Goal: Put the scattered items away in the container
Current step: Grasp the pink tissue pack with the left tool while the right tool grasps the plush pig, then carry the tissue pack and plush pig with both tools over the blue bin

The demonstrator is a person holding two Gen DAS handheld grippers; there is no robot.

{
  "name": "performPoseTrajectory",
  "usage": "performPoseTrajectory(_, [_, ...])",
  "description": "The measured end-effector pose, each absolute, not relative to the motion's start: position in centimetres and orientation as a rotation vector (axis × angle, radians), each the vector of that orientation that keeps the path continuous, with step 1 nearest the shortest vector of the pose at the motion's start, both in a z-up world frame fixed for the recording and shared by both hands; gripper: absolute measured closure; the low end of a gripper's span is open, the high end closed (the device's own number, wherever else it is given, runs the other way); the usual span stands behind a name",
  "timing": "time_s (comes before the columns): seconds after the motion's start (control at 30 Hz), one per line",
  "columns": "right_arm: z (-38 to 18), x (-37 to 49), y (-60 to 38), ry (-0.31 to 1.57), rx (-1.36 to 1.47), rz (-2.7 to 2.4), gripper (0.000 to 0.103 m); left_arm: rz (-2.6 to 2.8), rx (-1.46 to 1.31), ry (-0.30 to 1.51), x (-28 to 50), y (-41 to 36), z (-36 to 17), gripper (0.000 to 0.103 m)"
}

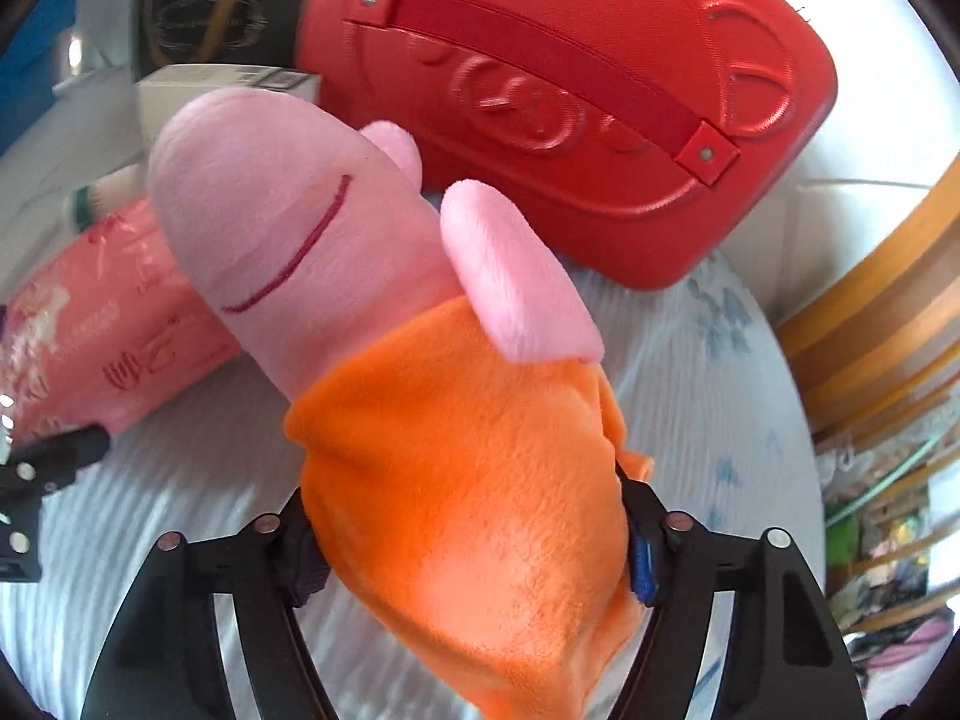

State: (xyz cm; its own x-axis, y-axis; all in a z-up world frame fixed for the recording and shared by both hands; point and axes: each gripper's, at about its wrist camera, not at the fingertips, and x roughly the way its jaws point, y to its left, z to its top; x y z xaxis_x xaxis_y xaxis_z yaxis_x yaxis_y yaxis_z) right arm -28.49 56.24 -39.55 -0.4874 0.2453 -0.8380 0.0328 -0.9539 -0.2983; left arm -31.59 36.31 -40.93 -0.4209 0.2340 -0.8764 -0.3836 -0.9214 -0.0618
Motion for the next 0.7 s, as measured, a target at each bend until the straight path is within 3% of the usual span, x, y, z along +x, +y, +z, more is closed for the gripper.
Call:
performPoseTrajectory(0.47, [-37.0,-15.7,51.6,0.124,-1.733,2.489,0.034,2.358,-1.539,0.212,-22.9,29.9,-38.3,0.017])
performPoseTrajectory(0.7, [-33.0,-9.7,49.2,0.151,-1.747,2.500,0.035,2.421,-1.466,0.174,-19.9,27.0,-32.6,0.017])
